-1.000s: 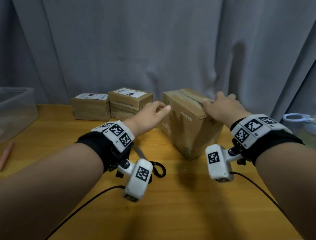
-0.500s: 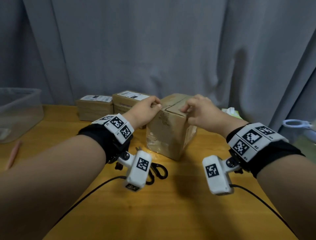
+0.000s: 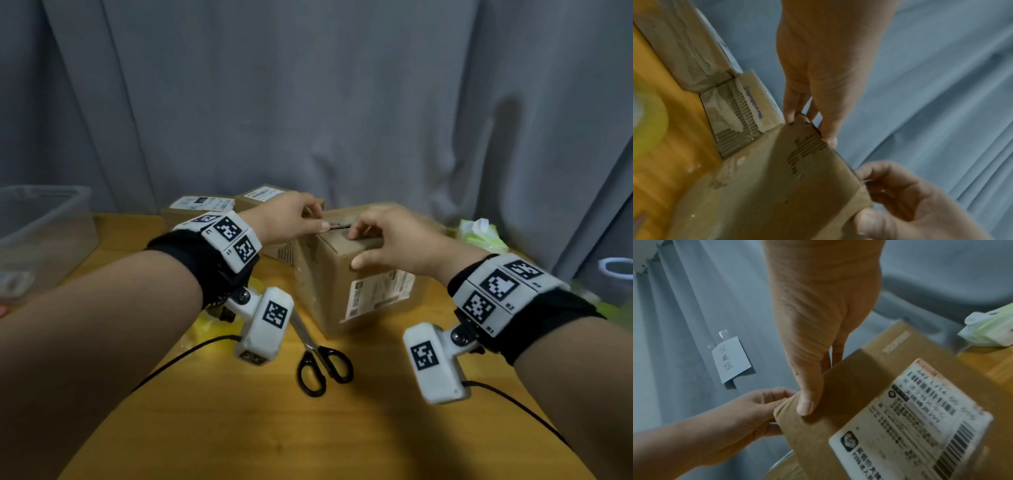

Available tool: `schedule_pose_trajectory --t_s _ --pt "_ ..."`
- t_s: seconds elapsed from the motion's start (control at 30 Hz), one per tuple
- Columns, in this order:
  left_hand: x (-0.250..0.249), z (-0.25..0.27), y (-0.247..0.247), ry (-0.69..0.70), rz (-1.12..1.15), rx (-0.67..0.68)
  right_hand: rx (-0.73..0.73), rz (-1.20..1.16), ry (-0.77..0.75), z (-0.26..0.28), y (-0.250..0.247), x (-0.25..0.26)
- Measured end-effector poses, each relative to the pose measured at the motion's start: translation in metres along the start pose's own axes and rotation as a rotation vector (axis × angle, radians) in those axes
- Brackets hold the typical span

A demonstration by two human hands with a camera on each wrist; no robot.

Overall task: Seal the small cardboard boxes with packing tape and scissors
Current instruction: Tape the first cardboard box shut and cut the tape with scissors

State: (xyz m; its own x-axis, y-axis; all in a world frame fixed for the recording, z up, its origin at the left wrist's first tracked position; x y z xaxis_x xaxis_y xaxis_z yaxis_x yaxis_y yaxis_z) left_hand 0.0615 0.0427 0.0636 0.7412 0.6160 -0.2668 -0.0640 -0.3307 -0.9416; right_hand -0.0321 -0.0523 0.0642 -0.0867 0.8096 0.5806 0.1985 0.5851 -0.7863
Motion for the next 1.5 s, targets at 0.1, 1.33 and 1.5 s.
schedule_pose_trajectory --t_s 0.1,1.33,1.5 --pt "0.013 -0.002 -0.003 0.008 -0.001 -0.056 -0.027 0.038 -0.063 -0.013 0.013 0.016" --pt "0.146 0.080 -0.045 -0.466 0.045 -0.399 -0.083 0.022 0.127 -0.022 0.032 0.004" --pt "0.096 0.070 -0.103 -0.319 0.143 -0.638 -0.196 -0.335 0.039 -0.024 0.022 0.044"
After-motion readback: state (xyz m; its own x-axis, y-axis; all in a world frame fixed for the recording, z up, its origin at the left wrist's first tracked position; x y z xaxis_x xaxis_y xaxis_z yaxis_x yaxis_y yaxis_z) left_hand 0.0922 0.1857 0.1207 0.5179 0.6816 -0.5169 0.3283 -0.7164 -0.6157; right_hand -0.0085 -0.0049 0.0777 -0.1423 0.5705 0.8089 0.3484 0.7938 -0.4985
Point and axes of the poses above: each hand's wrist, its own z-axis away from the middle knuckle, its own y-axis out of the palm, x = y × z, the point moved 10 cm from there along -z, towards the middle knuckle, and after that the axes turned 14 degrees about -z, right-handed, at the moved point
